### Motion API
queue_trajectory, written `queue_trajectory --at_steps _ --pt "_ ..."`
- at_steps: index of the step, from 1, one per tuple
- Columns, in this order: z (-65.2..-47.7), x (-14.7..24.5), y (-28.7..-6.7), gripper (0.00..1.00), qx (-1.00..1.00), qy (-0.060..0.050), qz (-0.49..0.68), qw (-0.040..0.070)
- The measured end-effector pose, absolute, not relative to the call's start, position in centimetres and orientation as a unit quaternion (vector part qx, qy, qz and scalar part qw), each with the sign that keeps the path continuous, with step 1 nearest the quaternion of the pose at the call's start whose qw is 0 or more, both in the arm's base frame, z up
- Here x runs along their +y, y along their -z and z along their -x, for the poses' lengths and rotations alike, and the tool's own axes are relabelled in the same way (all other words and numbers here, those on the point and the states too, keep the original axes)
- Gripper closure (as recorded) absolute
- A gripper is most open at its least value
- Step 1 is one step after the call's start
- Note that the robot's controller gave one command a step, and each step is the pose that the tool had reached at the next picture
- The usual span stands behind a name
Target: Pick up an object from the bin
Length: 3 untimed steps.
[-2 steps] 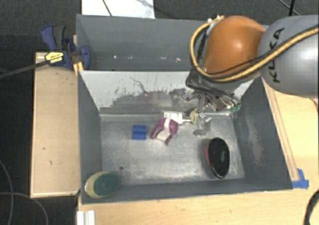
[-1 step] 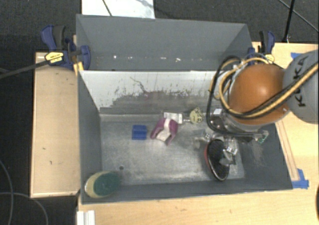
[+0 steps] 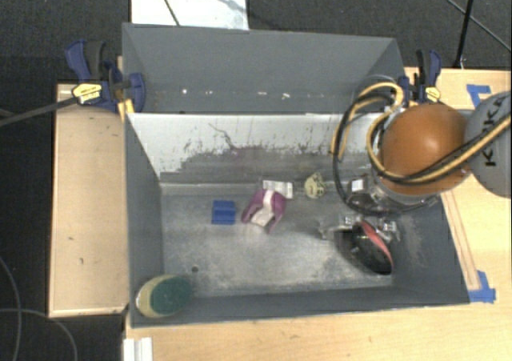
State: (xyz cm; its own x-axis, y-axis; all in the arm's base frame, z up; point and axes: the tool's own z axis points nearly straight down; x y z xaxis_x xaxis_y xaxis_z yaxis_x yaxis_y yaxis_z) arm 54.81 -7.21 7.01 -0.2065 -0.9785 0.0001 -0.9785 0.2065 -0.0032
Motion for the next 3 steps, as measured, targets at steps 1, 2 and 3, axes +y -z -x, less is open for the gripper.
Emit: queue_trajectory --at_steps 1,2,3 --pt "-53.9 -12.7 -7.2 0.0 0.773 -0.002 0.635 0.004" --pt "-53.9 -12.3 -7.1 1.0 0.772 -0.003 0.636 0.005" --pt "-51.5 -10.0 -23.0 1.0 0.763 0.003 0.646 0.003"
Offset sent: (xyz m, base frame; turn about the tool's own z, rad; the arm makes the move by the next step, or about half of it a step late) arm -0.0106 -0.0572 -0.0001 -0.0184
